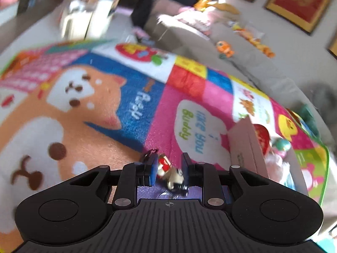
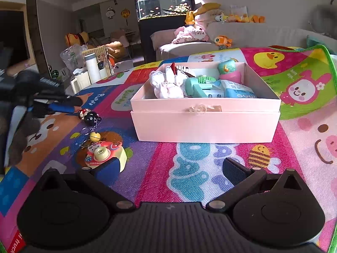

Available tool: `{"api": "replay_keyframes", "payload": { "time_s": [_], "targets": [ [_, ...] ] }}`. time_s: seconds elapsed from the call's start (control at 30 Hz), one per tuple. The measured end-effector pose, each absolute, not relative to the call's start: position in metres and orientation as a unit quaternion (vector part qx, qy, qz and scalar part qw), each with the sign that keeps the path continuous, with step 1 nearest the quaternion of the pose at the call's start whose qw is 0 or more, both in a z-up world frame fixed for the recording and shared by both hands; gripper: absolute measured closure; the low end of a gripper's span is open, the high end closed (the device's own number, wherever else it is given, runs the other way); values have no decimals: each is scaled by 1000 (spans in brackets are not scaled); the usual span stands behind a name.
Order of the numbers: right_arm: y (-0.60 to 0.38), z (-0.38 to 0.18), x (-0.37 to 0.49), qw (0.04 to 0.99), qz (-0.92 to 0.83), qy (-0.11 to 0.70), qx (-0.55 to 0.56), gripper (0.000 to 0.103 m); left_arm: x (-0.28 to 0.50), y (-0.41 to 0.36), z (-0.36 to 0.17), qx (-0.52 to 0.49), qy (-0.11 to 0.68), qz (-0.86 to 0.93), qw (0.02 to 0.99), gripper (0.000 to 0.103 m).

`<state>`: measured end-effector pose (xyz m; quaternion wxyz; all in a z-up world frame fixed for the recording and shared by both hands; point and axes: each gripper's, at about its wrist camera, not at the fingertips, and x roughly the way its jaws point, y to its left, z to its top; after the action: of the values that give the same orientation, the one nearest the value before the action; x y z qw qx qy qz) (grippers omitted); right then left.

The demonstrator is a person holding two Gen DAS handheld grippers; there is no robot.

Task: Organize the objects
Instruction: 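Grasp the black-and-red figurine from the mat with the left tool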

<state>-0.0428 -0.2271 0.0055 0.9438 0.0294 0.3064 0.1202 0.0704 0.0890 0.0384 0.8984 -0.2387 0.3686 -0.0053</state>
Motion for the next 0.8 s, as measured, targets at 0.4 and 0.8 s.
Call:
{"api": "replay_keyframes", "payload": {
  "time_s": [0.4, 0.8],
  "targets": [
    [-227, 4, -41, 941, 119, 316, 32, 0, 92, 52, 18, -133, 379, 5, 916, 62],
    [-225, 0, -33, 932, 121, 340, 29, 0, 94, 28, 14, -45, 363, -4, 931, 64]
  ]
}}
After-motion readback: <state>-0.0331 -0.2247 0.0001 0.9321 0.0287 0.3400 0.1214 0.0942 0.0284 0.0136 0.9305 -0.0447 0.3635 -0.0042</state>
